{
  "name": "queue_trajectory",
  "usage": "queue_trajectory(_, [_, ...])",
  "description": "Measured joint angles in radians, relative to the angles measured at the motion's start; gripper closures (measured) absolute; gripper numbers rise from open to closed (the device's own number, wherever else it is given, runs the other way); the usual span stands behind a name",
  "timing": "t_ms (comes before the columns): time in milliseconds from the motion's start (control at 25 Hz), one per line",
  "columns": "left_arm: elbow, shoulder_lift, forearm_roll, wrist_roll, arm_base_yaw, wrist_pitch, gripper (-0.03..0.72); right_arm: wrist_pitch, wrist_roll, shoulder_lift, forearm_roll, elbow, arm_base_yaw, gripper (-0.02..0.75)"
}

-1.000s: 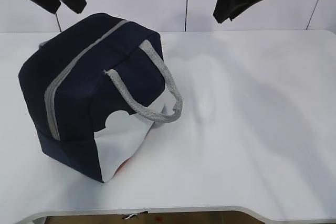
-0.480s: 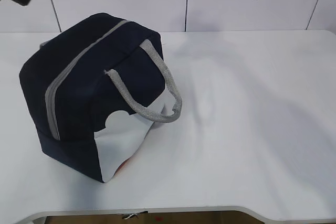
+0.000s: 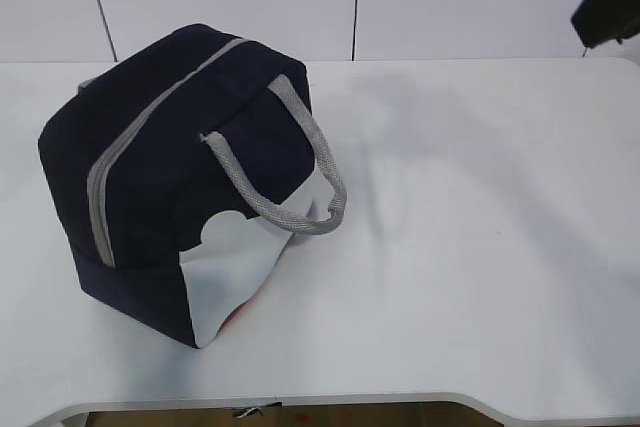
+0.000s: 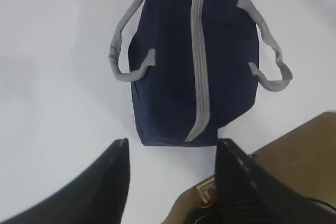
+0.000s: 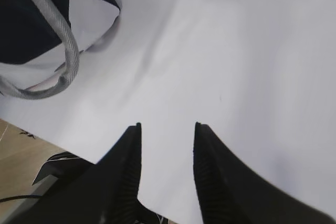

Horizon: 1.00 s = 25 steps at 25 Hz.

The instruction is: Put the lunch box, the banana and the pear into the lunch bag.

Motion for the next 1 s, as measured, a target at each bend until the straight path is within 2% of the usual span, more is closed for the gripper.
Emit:
queue_trajectory(480, [0.255, -0.332, 0.006, 0.000, 0.000, 0.004, 0.305, 0.001, 0.002, -0.386, -0.002, 0.322, 0.000, 0.442])
queue_trajectory(1000, [0.430, -0.751, 0.008, 0.018, 0.000, 0.008, 0.336, 0.010, 0.002, -0.829, -0.002, 0.557, 0.000, 0.442])
